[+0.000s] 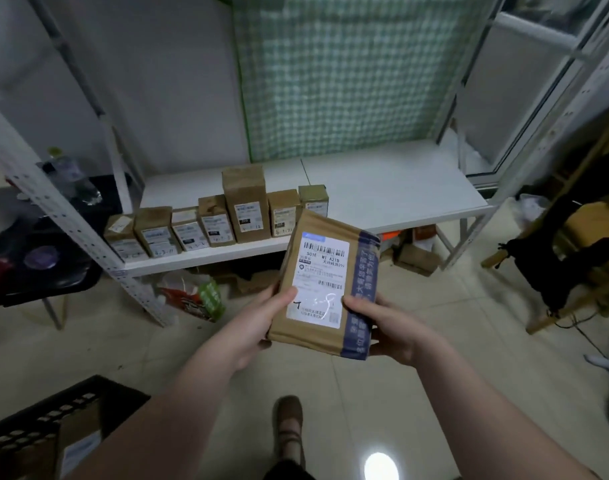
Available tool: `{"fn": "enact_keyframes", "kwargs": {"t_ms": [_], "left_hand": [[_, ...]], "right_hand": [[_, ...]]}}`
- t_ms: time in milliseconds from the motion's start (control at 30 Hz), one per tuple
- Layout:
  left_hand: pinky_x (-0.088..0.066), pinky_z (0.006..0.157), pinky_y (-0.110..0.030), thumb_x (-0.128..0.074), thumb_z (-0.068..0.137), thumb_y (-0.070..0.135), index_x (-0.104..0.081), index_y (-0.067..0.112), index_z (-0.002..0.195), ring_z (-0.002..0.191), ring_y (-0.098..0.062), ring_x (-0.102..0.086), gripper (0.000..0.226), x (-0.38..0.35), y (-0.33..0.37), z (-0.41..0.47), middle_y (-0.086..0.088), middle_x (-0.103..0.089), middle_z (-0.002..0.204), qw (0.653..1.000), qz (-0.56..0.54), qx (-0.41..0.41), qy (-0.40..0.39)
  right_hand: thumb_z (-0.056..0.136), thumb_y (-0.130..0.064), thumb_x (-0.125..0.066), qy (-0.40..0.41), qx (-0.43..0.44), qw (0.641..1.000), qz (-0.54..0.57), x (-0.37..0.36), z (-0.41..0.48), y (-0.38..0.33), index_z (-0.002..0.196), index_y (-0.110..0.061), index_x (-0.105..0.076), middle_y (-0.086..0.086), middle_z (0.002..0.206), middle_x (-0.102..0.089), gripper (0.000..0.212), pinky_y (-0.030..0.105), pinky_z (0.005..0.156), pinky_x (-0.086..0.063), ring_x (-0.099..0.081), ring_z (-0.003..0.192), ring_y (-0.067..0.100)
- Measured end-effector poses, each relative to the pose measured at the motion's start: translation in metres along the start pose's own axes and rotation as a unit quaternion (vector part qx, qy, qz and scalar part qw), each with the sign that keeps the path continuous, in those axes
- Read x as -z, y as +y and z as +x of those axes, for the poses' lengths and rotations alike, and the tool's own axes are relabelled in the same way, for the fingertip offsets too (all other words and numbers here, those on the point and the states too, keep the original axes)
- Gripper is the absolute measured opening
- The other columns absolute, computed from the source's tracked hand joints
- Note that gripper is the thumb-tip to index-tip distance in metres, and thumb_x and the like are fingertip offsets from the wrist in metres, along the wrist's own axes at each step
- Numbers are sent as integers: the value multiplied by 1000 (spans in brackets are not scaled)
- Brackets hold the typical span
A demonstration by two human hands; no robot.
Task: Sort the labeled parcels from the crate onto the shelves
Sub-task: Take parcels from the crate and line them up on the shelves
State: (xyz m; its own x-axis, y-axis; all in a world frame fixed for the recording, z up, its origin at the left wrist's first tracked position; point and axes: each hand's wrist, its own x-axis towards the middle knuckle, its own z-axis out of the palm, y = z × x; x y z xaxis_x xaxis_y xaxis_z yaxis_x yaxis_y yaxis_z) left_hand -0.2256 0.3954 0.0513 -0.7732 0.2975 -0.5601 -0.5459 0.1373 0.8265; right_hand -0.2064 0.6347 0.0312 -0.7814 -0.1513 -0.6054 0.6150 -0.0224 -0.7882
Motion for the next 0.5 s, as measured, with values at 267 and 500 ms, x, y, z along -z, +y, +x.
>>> {"fn": "enact_keyframes", "kwargs": {"t_ms": [267,500], "left_hand": [[-49,93,-33,-55,93,43,-48,37,135,104,-8,-65,43,-22,61,126,14,-68,117,998,46,-30,-31],[-49,81,-23,-56,92,40,-53,33,133,98,-5,-65,41,-41,112,209,14,-67,114,989,145,-13,-22]], "right_hand": [[61,-39,-88,63,16,997,29,63,74,-50,133,-40,-46,-11,104,-75,83,37,70,-58,-73,89,14],[64,-37,-84,105,23,992,61,110,130,-78,133,-46,-41,-19,105,-73,81,34,69,-55,-72,89,6]]}}
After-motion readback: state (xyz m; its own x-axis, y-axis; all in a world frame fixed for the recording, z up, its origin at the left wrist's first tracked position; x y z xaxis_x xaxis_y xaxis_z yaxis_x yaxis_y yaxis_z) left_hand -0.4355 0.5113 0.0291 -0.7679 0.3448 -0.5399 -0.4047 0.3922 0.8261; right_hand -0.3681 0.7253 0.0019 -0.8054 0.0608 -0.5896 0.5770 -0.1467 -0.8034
